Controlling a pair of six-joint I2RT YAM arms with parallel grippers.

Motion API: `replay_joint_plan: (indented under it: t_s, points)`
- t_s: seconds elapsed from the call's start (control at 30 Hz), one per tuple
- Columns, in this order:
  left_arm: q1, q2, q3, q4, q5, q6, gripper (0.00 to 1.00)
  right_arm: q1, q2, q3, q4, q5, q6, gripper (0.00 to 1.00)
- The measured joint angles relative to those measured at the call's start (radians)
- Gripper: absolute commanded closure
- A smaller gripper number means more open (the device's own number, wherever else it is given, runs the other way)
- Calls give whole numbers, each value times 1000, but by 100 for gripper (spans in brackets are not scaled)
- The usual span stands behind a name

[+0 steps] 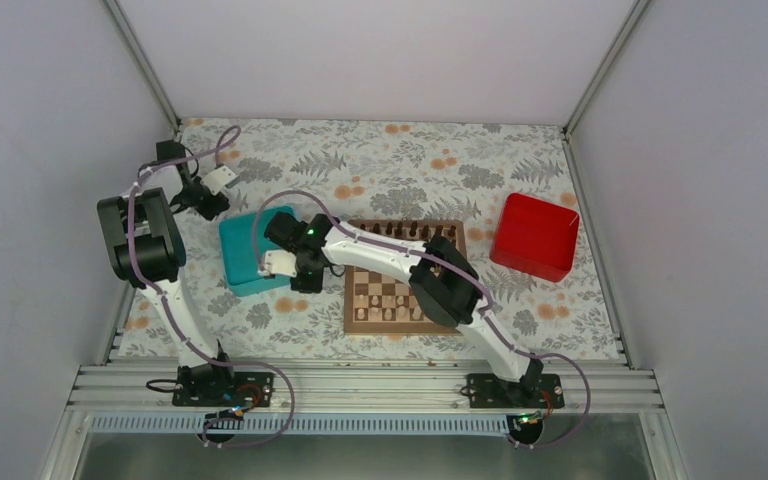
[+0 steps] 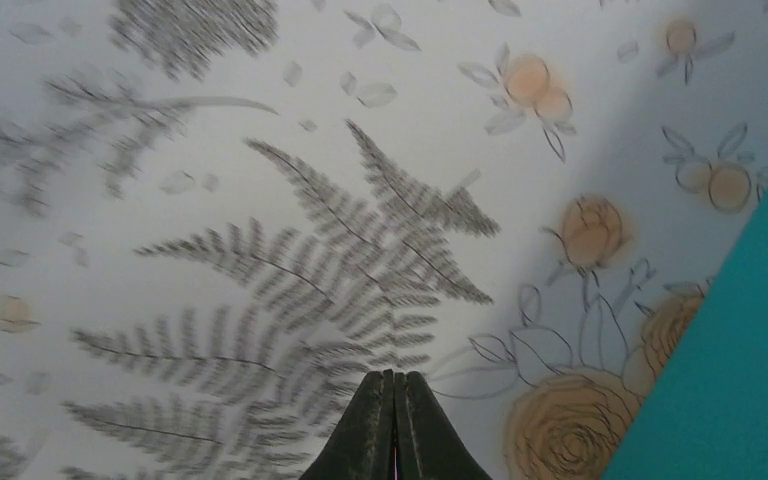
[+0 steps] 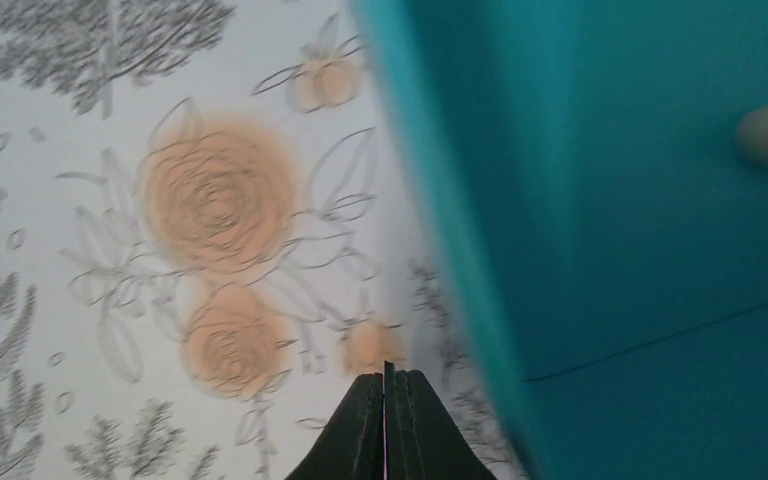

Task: Set up the chess pieces on the board
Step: Adjust the storage box at the center of the board.

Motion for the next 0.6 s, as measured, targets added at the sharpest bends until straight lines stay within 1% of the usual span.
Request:
replay_joint_plan:
  t_s: [0.23, 0.37, 0.6]
  points:
    - [-6, -22, -108, 12, -29, 32, 98, -39, 26, 90, 15, 33, 21, 96]
    - [-10, -77, -180, 21, -55, 50, 98, -53, 58, 171, 5, 46, 29, 96]
    - [-8, -222, -323, 38, -84, 71, 98, -71, 79, 211, -30, 71, 29, 96]
